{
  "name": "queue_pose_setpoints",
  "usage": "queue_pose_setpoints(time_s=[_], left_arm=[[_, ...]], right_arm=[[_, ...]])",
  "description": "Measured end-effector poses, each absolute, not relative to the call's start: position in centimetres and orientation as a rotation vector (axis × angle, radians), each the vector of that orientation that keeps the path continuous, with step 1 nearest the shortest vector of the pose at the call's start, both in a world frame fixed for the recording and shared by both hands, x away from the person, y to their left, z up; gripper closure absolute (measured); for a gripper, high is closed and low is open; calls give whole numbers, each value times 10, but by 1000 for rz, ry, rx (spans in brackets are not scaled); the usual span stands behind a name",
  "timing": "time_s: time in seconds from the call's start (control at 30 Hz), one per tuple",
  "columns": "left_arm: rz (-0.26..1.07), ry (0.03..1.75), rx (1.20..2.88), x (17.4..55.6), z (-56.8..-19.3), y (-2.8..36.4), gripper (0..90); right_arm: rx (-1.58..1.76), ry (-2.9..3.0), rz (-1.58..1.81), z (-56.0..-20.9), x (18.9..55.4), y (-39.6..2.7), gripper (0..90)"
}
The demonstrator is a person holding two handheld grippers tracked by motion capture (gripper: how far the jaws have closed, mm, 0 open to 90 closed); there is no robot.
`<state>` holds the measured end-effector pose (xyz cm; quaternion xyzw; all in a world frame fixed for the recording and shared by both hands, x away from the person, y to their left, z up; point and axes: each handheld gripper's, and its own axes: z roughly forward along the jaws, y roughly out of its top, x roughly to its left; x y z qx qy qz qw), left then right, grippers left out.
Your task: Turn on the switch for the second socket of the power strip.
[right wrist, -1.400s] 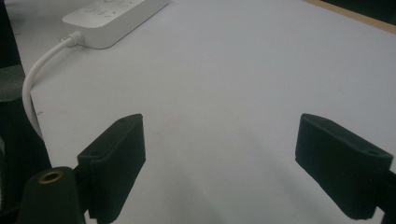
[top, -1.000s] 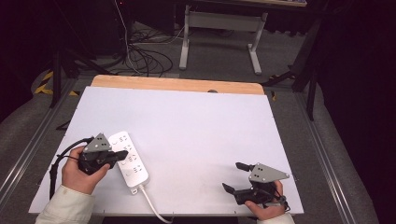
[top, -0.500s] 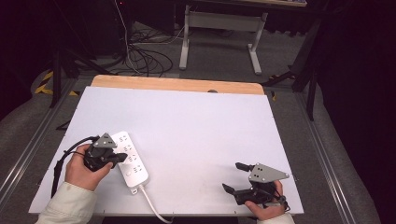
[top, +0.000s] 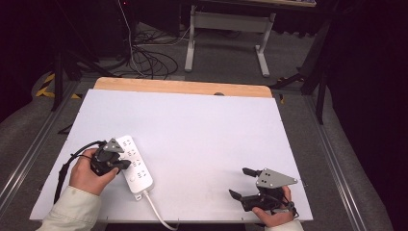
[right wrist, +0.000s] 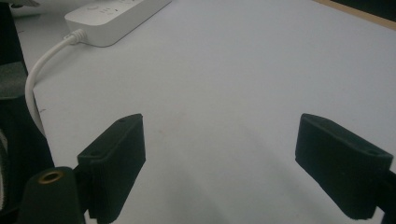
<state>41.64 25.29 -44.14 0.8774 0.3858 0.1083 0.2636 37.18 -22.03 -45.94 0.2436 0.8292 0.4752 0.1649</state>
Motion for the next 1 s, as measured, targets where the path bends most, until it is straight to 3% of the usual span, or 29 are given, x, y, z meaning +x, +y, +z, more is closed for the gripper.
queue_pose_setpoints(time_s=[1.0], left_arm=[[321, 1028, 2374, 416, -444, 252, 899]], right_arm=[[697, 2367, 1354, -460, 371, -220, 167]])
